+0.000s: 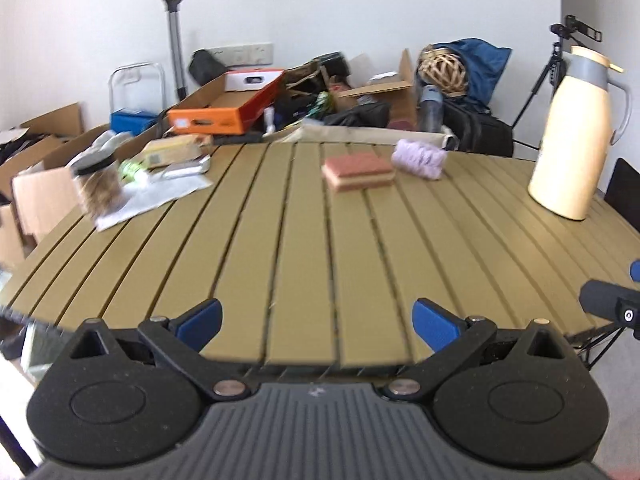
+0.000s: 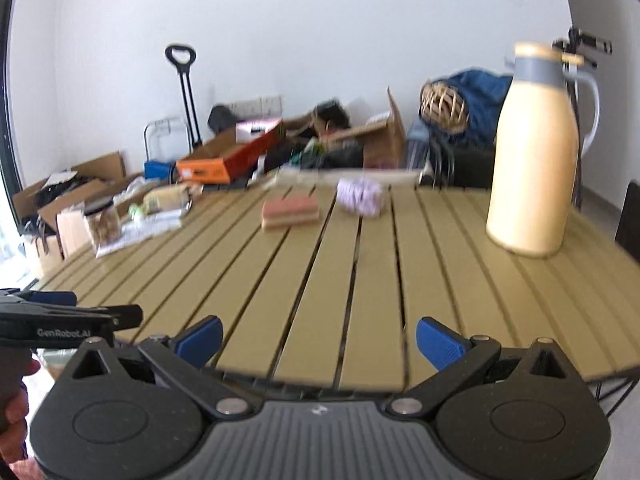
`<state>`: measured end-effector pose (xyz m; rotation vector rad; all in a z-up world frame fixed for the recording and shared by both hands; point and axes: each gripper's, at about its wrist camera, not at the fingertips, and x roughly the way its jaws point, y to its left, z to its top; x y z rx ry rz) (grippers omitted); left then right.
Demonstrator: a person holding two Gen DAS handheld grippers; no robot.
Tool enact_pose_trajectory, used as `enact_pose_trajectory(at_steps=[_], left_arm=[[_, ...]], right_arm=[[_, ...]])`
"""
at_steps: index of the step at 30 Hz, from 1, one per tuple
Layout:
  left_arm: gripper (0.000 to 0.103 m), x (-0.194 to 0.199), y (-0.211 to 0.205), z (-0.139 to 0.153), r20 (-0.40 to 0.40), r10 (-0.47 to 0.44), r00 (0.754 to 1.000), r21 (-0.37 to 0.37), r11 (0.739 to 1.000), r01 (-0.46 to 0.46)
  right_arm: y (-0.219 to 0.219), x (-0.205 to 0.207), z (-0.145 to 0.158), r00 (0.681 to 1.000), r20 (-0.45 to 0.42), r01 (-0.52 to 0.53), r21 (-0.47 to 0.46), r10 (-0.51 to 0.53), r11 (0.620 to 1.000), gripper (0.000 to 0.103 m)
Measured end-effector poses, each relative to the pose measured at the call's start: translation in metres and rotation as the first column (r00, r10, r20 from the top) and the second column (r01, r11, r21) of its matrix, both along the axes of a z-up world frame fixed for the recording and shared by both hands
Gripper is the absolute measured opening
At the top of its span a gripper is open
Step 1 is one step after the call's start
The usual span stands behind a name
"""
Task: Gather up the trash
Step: 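Raise both tools back toward the table, then close the left gripper on the pink-red sponge and lift it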
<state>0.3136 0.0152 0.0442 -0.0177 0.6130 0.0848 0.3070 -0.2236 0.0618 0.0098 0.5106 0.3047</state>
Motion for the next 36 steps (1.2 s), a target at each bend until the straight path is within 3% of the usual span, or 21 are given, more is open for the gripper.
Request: enact_pose_trajectory(at_steps=[10,20,25,36], left_arm=[[0.103,0.06,-0.033,0.023,-0.011,-0.012,1.0,0.041,0.999,0.013],[0.103,0.132,-0.04,0.03,-0.051,0.033,0.998,-0.025,0.999,-0.035],[0.103,0.177,-0.042,0.021,-0.071,0.072,0.995,-0.059,0.995,-0.076],[0.103,0.271,-0.029,-0.002,-0.128,0.16,0.979,-0.148,0.973,-0.178]], right_arm=[[-0.018,0.048,0.052,0.993,0.112,0.033,0.022,-0.035,0.999,0.103],[-0.021,0.117,0.085,0.988,0.149,0.036,0.046,-0.042,0.998,0.103],[-0.02,0.158,0.08,0.99,0.127,0.044,0.081,-0.054,0.996,0.103],[-0.009,0.247,0.04,0.994,0.079,0.069,0.041,-0.072,0.997,0.103]])
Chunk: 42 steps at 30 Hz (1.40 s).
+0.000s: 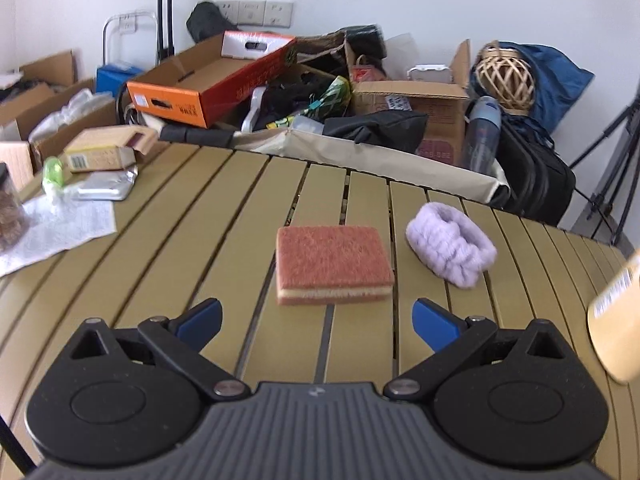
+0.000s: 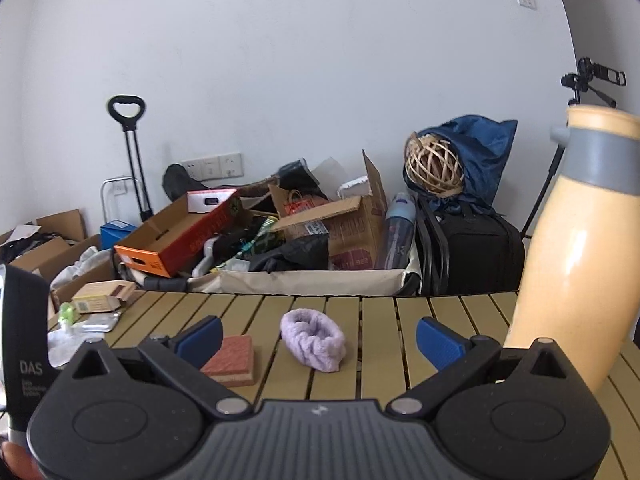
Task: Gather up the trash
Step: 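Close the left gripper on the pink-red sponge and lift it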
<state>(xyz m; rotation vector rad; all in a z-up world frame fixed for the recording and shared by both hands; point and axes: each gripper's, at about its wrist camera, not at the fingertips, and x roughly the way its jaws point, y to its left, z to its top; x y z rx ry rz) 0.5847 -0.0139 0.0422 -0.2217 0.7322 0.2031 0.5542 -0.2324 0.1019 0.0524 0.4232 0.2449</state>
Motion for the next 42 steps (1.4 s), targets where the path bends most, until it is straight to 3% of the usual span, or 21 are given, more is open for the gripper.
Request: enact_pose_trajectory(at_steps=[6,12,26,35,42], left_arm=[[0.103,0.04,0.002,-0.013,-0.013,0.033,0.999,-0.034,0.999,-0.033],[0.103,0.072,-0.002,-0.032,-0.077,0.056,0.995,-0.043,0.997,-0.06],[0.103,0.106,-0.011,-0.057,-0.105,0.078,0.991,0.028,0.997,-0.075],[0.099,0.091,0.002,-0.049,-0.02,0.047,0.999,0.109,0.993,-0.045],[0.099,0.074,0.032,-0.025,0.038,0.053,0.998,0.111,0.992,-0.056]], right_arm=[[-0.005,0.045,-0.026,0.998,-0.046,0.048,0.022,-0.047,0.999,0.103],[-0.01,0.079,-0.049,0.993,-0.081,0.094,0.026,-0.092,0.995,0.103],[-0.011,0.12,-0.094,0.986,-0.128,0.109,0.019,-0.106,0.994,0.103],[-0.004,0.134,-0.106,0.988,-0.139,0.067,0.032,-0.062,0.997,0.103],[0.025,0.146,-0.106,0.992,-0.122,-0.002,0.044,0.008,0.999,0.103]])
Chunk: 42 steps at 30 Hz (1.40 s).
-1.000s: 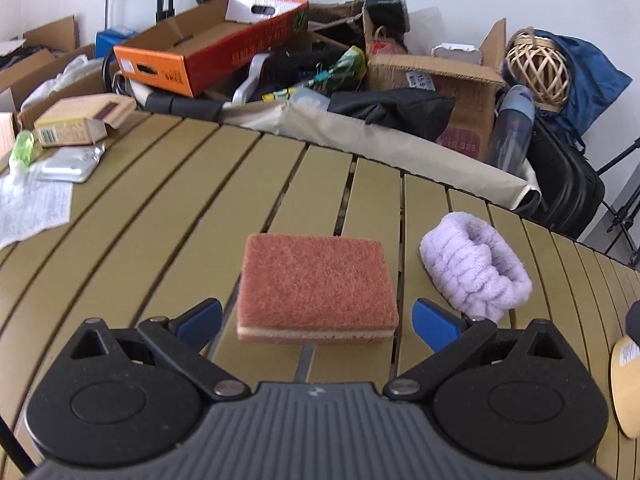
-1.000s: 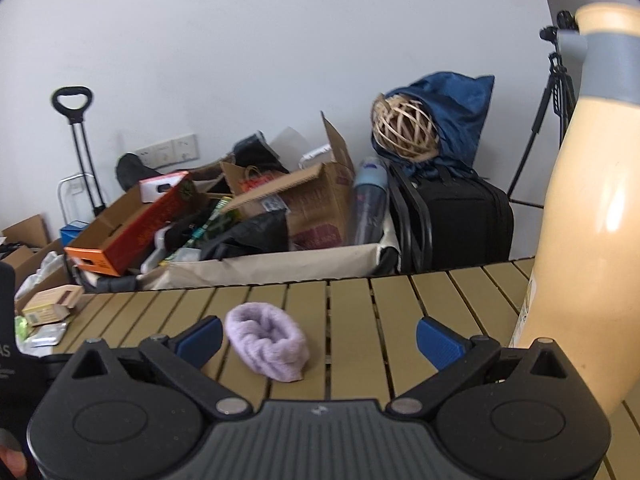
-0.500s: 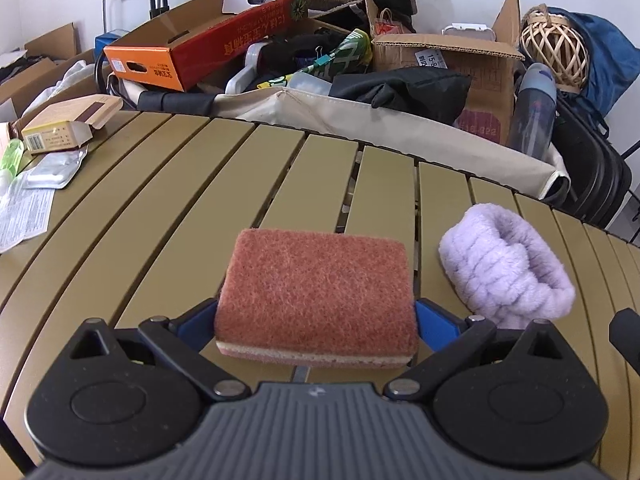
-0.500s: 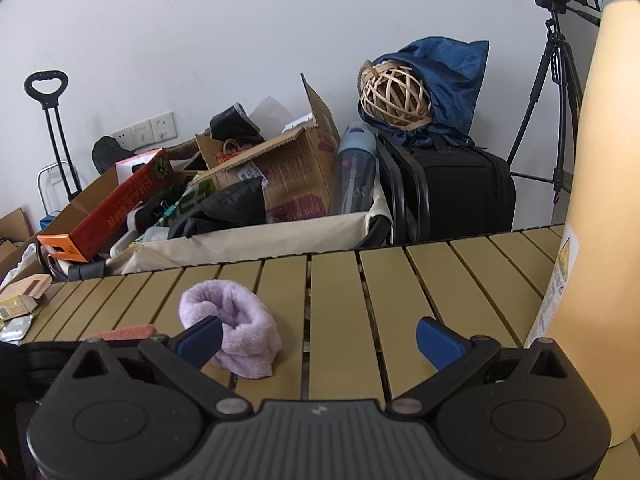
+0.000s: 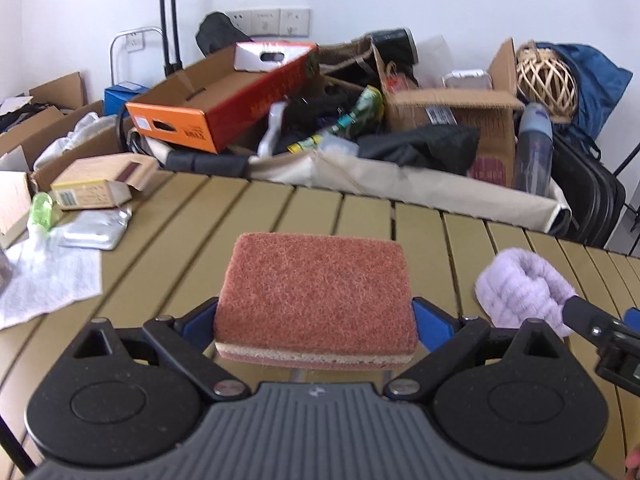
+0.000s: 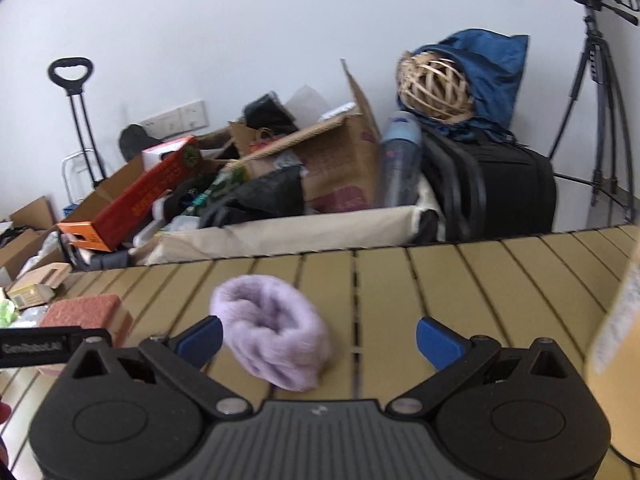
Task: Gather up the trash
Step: 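Close the left gripper on the pink-red sponge and lift it, then close the right gripper on the lilac scrunchie while the left holds the sponge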
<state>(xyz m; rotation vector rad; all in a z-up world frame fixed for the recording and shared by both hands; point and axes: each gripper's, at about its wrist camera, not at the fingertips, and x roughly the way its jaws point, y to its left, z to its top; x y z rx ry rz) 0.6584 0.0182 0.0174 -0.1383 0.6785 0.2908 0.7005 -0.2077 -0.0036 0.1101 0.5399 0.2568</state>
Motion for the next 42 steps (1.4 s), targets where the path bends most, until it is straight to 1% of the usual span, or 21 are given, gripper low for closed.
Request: enact_pose_trajectory(at_steps=[3,6,8,11,12,14,16,17,19,20,21,22,24,28,33,39,42], left_arm=[[0.099,-0.004,0.01,0.005,0.008,0.004,1.0,-0.001,1.0,-0.004],[0.099,-0.008,0.019,0.006,0.008,0.007,1.0,-0.011,1.0,-0.006],[0.099,-0.01,0.024,0.006,0.006,0.009,1.0,-0.018,1.0,-0.009],[0.099,-0.012,0.032,0.006,0.005,0.012,1.0,-0.029,0.999,-0.012],[0.099,-0.012,0.034,0.006,0.005,0.013,1.0,-0.036,0.999,-0.013],[0.099,-0.013,0.037,0.005,0.005,0.012,1.0,-0.045,0.999,-0.012],[0.099,-0.015,0.039,0.005,0.006,0.01,1.0,-0.05,0.999,-0.01],[0.099,-0.016,0.04,0.005,0.006,0.009,1.0,-0.054,0.999,-0.009],[0.099,-0.017,0.041,0.004,0.005,0.008,1.0,-0.059,0.998,-0.008],[0.099,-0.018,0.042,0.004,0.004,0.008,1.0,-0.062,0.998,-0.008],[0.099,-0.019,0.043,0.003,0.001,0.01,1.0,-0.065,0.998,-0.01],[0.099,-0.019,0.043,0.002,-0.002,0.011,1.0,-0.071,0.997,-0.011],[0.099,-0.02,0.044,0.002,-0.005,0.014,1.0,-0.082,0.997,-0.014],[0.099,-0.027,0.043,0.003,-0.006,0.013,1.0,-0.084,0.996,-0.013],[0.099,-0.039,0.042,0.01,-0.004,0.014,1.0,-0.082,0.997,-0.014],[0.099,-0.061,0.04,0.022,0.002,0.012,1.0,-0.085,0.996,-0.012],[0.099,-0.074,0.036,0.029,0.008,0.005,1.0,-0.077,0.997,-0.004]], right_arm=[[0.016,0.009,-0.001,1.0,-0.014,-0.006,-0.023,0.006,1.0,0.103],[0.031,0.02,-0.004,0.999,-0.039,-0.017,-0.062,0.015,0.998,0.103],[0.039,0.023,-0.007,0.999,-0.04,-0.024,-0.094,0.02,0.995,0.103],[0.048,0.029,-0.012,0.998,-0.06,-0.018,-0.124,0.01,0.992,0.103],[0.049,0.031,-0.013,0.998,-0.067,-0.013,-0.126,0.004,0.992,0.102],[0.05,0.033,-0.015,0.997,-0.083,-0.01,-0.116,0.0,0.993,0.095],[0.052,0.036,-0.017,0.995,-0.1,-0.02,-0.116,0.008,0.993,0.078],[0.054,0.036,-0.017,0.995,-0.101,-0.017,-0.131,0.003,0.991,0.073],[0.056,0.034,-0.017,0.995,-0.098,-0.012,-0.151,-0.003,0.988,0.053],[0.056,0.033,-0.016,0.995,-0.098,-0.014,-0.145,-0.001,0.989,0.047],[0.055,0.031,-0.015,0.995,-0.101,-0.017,-0.136,0.004,0.991,0.036],[0.054,0.029,-0.014,0.994,-0.108,-0.019,-0.123,0.005,0.992,0.031],[0.051,0.025,-0.012,0.993,-0.12,-0.014,-0.094,0.003,0.996,0.031],[0.044,0.015,-0.012,0.993,-0.12,-0.002,-0.058,-0.005,0.998,0.025],[0.036,-0.004,-0.006,0.993,-0.114,0.031,-0.027,-0.034,0.999,0.025],[0.035,-0.034,0.007,0.995,-0.096,0.017,0.011,-0.016,1.0,0.024],[0.036,-0.048,0.014,0.996,-0.089,0.009,0.016,-0.008,1.0,0.024]])
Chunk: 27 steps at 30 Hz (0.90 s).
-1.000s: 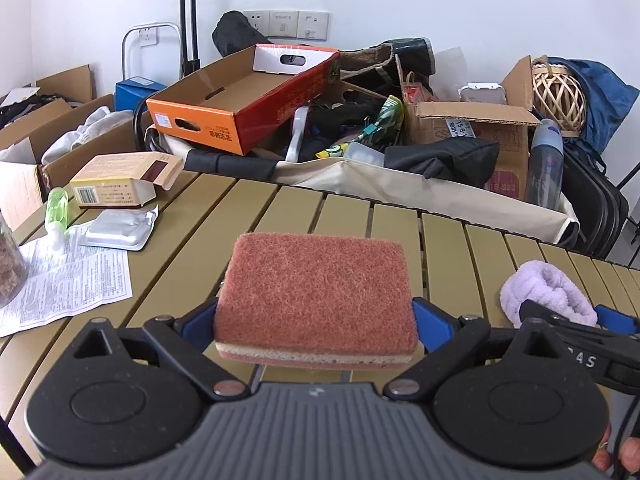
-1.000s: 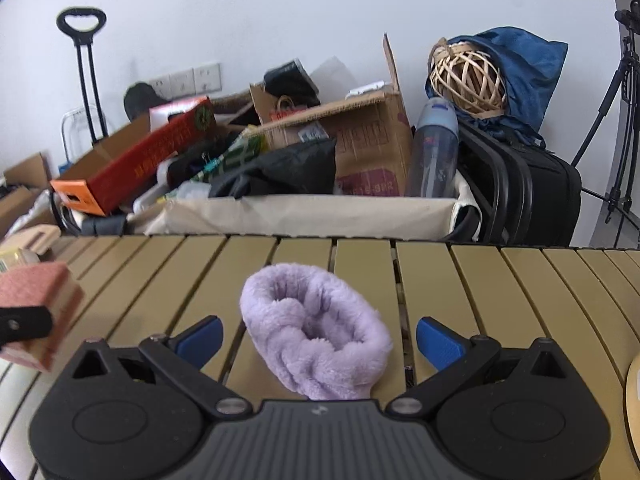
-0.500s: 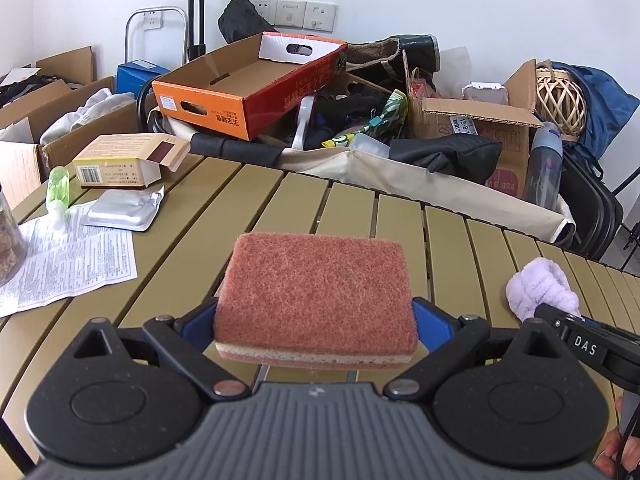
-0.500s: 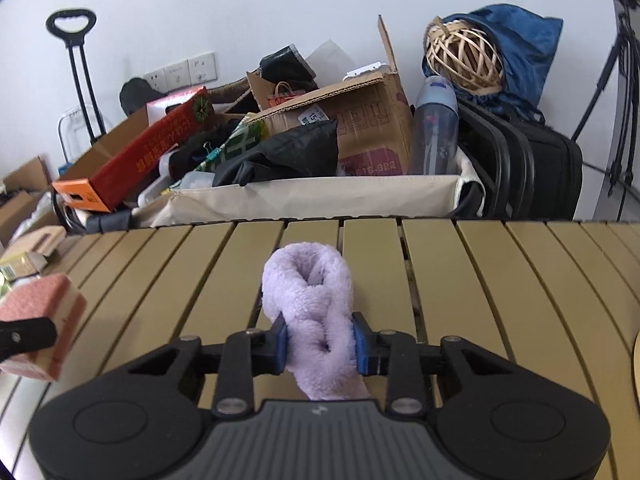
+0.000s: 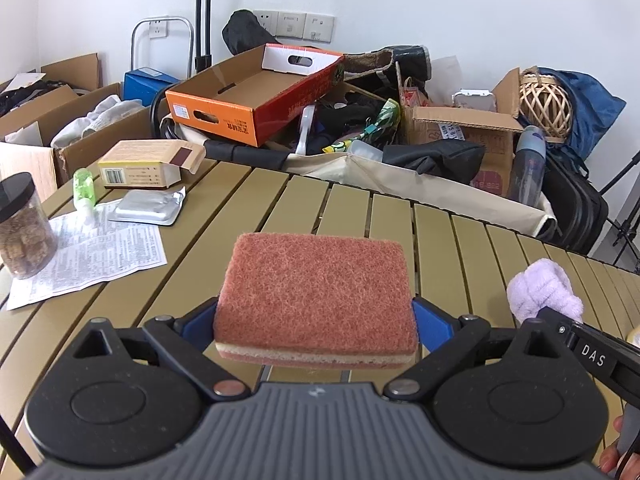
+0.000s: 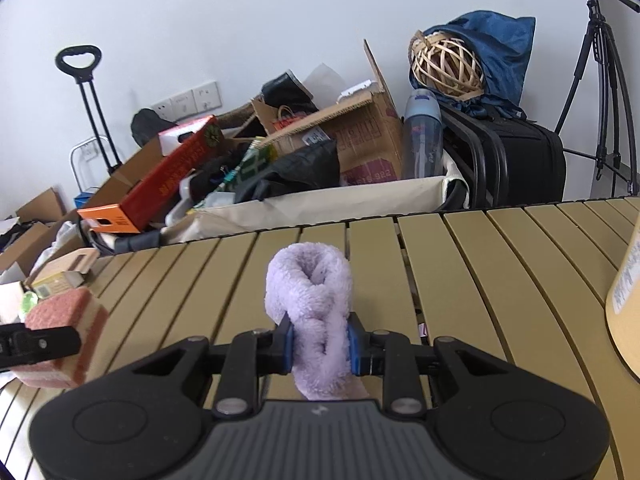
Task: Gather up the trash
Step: 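Close the right gripper on the lilac scrunchie while the left holds the sponge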
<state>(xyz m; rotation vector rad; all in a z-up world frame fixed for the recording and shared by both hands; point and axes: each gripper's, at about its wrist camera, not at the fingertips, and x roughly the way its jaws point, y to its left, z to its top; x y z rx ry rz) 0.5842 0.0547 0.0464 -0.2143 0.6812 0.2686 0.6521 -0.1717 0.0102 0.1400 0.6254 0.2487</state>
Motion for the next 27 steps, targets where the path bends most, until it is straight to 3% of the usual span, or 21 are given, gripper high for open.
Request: enact_pose_trajectory(at_steps=[14,27], left_arm=[[0.099,-0.066,-0.012,0.041,0.046,-0.013,0.999,0.021,1.0,0.012],[0.099,-0.157,-0.031,0.076,0.089,-0.037,0.995,0.06,0.998,0.032]], right_arm=[[-0.008,-0.077,0.04,0.999,0.041,-0.019,0.034,0.017,0.999,0.024],[-0.014,-0.177,0.076,0.995,0.092,-0.052,0.024,0.05,0.998,0.024]])
